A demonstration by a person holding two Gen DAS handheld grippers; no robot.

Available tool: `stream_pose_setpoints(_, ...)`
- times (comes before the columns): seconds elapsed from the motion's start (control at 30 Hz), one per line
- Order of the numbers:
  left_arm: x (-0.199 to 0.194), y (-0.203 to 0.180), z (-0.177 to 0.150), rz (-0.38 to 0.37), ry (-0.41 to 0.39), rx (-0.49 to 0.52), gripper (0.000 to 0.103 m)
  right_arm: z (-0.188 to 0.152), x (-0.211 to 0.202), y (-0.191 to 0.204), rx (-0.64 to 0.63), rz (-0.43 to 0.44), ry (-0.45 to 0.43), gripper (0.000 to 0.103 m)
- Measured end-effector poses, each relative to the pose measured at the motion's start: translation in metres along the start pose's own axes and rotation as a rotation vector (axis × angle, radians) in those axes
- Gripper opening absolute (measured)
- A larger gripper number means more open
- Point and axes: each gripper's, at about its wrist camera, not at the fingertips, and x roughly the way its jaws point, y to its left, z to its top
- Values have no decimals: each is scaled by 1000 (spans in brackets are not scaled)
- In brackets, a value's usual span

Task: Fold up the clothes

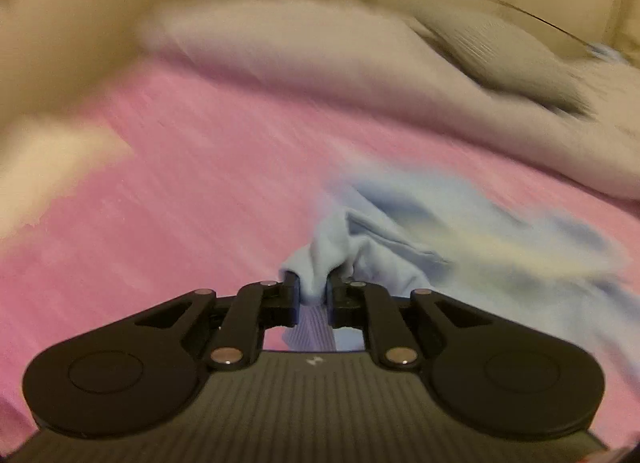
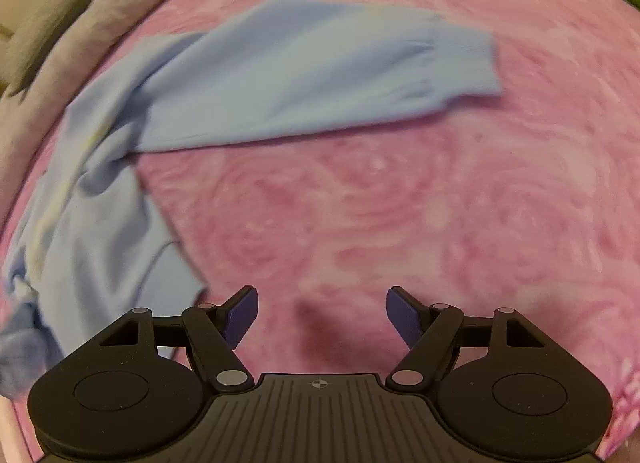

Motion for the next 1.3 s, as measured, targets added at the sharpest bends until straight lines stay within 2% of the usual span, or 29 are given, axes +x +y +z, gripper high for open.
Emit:
stream_pose_setpoints(0.03,3,27,18,86,-37,0,11,1,-1,3,-12,8,-8,75)
stream_pose_setpoints(0.07,8,47,29,136,-36,-5,15,1,-2,5,-19,16,-14,75)
stream_pose_setpoints(0.13,17,83,42,180,28,-54,20,-1,-1,10,-20,33,-18,75)
stream_pose_setpoints(0.17,19,95,40,168,59,-92,23,-3,0,13,-17,37,-18,75)
stream_pose_setpoints(0.2,19,104,33,134,91,-123,26,-5,1,17,-16,42,-17,75)
stream_pose_setpoints(0.3,20,110,-14,9,222,-211,29,-11,9,32,-31,58,-6,75)
stream_pose_setpoints(0.4,26,100,-83,-192,419,-373,29,-18,18,45,-52,72,0,75)
stream_pose_setpoints(0.47,26,84,-126,-300,519,-465,29,-20,26,51,-51,87,3,75)
stream_pose_setpoints(0.53,24,68,-155,-382,559,-521,29,-20,32,51,-12,130,-5,75)
stream_pose_setpoints(0.63,31,50,-173,-449,564,-590,32,-19,42,48,75,218,-32,75)
stream_pose_setpoints(0.77,45,34,-184,-411,568,-579,32,-14,64,47,161,275,-47,74)
stream_pose_setpoints(0.83,46,31,-182,-428,550,-577,29,-13,75,56,124,266,-33,74)
stream_pose_setpoints(0.87,44,30,-176,-447,544,-559,7,-14,77,66,56,263,-35,43)
stream_pose_setpoints(0.9,43,30,-170,-466,539,-542,3,-16,79,78,-23,261,-24,16)
stream_pose_setpoints(0.93,41,30,-165,-485,534,-524,3,-19,79,88,-88,255,-7,7)
stream_pose_setpoints(0.97,39,30,-158,-504,527,-505,3,-22,76,94,-124,259,-8,5)
stream_pose_setpoints(1.03,9,35,-123,-542,437,-399,2,-27,45,93,-152,309,-44,4)
stream_pose_setpoints(1.1,-19,44,-104,-555,438,-269,3,-33,8,89,-165,367,-89,4)
stream_pose_setpoints(1.17,-47,52,-85,-566,438,-138,4,-43,-30,80,-181,381,-95,4)
stream_pose_setpoints(1.23,-74,61,-66,-574,439,-9,4,-63,-56,67,-189,336,-11,4)
stream_pose_setpoints(1.3,-63,60,-91,-500,529,11,10,-86,-58,55,-161,272,129,4)
